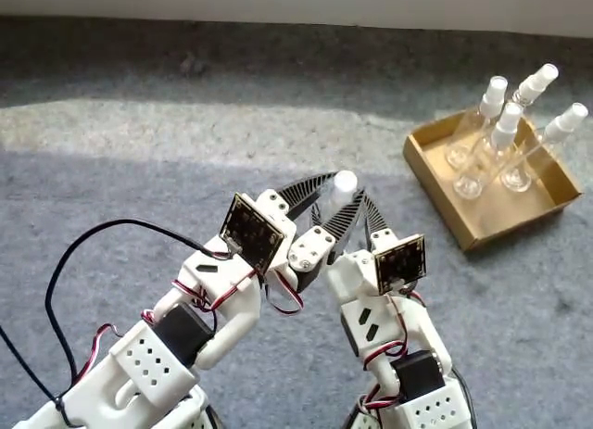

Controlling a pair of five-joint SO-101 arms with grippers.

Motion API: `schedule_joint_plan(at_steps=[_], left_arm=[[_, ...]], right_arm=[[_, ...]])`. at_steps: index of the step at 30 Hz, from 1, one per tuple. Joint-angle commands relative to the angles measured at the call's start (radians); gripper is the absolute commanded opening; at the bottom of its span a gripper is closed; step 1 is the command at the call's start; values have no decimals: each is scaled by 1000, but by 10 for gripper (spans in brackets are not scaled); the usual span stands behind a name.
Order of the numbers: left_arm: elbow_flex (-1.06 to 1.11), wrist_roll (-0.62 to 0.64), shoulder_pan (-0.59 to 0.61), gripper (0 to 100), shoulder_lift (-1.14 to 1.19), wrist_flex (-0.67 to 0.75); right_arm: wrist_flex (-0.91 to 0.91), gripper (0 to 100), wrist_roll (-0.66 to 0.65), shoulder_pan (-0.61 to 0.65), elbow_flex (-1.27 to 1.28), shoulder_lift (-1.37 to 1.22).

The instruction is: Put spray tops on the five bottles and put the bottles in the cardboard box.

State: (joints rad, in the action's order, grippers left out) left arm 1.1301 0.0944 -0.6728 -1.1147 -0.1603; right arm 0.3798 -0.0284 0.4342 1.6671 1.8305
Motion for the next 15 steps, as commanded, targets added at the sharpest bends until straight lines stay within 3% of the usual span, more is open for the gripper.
schedule_joint_plan(at_steps=[1, 6, 15], left_arm=[[-117, -8, -15, 5, 61, 11], [-151, -5, -18, 5, 185, 8], [-128, -5, -18, 5, 194, 5]], right_arm=[[5, 132, 0, 1, 114, 7], [64, 132, 0, 2, 116, 7], [62, 132, 0, 1, 116, 7]])
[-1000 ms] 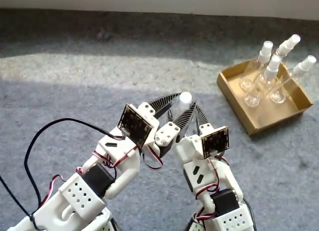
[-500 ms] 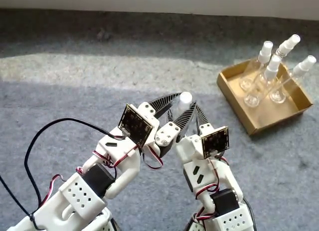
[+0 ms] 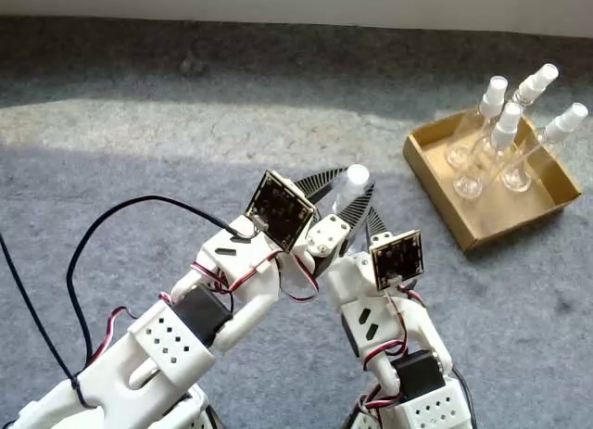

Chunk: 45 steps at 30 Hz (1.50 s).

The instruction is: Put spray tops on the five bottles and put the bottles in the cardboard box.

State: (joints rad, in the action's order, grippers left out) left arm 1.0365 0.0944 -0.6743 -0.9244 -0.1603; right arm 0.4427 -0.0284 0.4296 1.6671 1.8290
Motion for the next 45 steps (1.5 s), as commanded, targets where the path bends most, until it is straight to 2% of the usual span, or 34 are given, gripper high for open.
schedule_joint_plan(at_steps=[1, 6, 13, 37, 39, 45], left_arm=[[-28, -6, -16, 5, 4, 5], [12, -8, -8, 5, -13, 5], [94, -8, -8, 5, -171, 5], [151, -8, 38, 8, -183, -74], [151, -8, 54, 34, -183, -74], [162, -3, 122, 194, -185, -74]], right_arm=[[-1, 132, 0, 5, 117, 8], [-1, 132, 0, 5, 117, 8], [-1, 132, 0, 4, 117, 8], [4, 132, 0, 4, 117, 8], [4, 132, 0, 4, 117, 8], [4, 132, 0, 4, 117, 8]])
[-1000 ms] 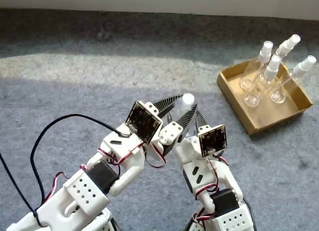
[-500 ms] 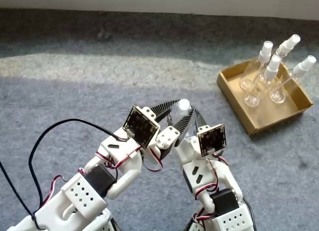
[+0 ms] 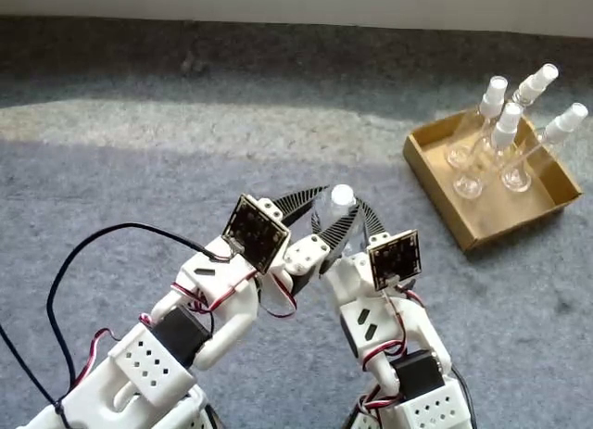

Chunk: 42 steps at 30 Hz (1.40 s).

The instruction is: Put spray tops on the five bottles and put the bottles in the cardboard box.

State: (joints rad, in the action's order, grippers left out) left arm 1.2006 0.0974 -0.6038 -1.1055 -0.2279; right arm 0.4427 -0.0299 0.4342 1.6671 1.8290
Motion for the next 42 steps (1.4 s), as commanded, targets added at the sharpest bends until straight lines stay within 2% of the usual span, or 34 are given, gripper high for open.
schedule_joint_plan(at_steps=[1, 8, 12, 21, 28, 31, 33, 38, 42], left_arm=[[-4, -6, 56, 197, -4, -6], [-13, -9, 58, 199, -5, -18], [-64, -9, 58, 197, -5, -120], [-234, -11, 85, 196, -18, -359], [-272, -11, 159, 182, -237, -494], [-272, -11, 191, 85, -321, -580], [-272, -11, 225, 1, -374, -628], [-271, -8, 295, 41, -470, -743], [-271, -11, 321, 41, -544, -836]], right_arm=[[4, 132, 2, -1, 117, 8], [4, 132, 2, -58, 117, 8], [1, 132, 2, -120, 117, 8], [-1, 132, 6, -165, 117, 8], [-1, 132, 8, -208, 113, 8], [2, 132, 8, -222, 110, 8], [2, 132, 8, -278, 104, 8], [4, 132, 8, -423, 5, 8], [42, 132, 8, -469, -70, 8]])
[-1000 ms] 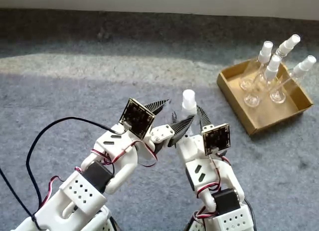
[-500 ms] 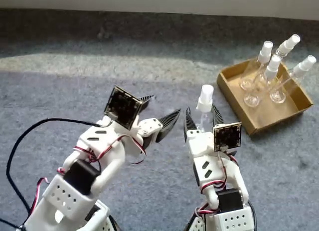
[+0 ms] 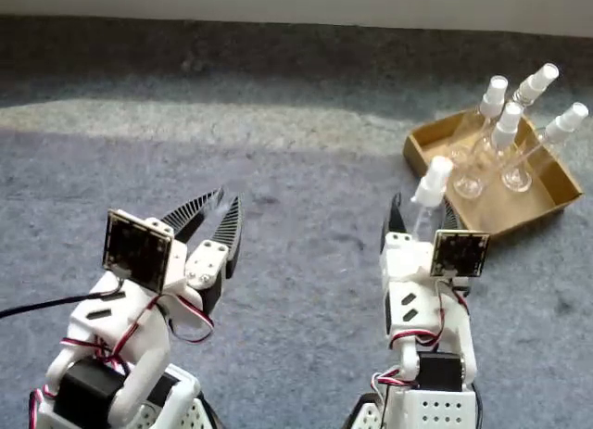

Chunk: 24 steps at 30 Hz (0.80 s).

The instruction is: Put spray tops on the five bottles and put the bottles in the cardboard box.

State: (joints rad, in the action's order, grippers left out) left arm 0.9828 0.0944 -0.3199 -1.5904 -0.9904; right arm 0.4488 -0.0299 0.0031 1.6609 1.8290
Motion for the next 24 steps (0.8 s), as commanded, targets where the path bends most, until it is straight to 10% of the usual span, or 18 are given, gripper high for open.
schedule_joint_plan(at_steps=[1, 24], left_arm=[[-53, -8, 48, 41, -81, -91], [392, -6, 415, 41, -240, -107]], right_arm=[[82, 132, 8, -39, -97, 8], [51, 132, 8, -234, -590, -550]])
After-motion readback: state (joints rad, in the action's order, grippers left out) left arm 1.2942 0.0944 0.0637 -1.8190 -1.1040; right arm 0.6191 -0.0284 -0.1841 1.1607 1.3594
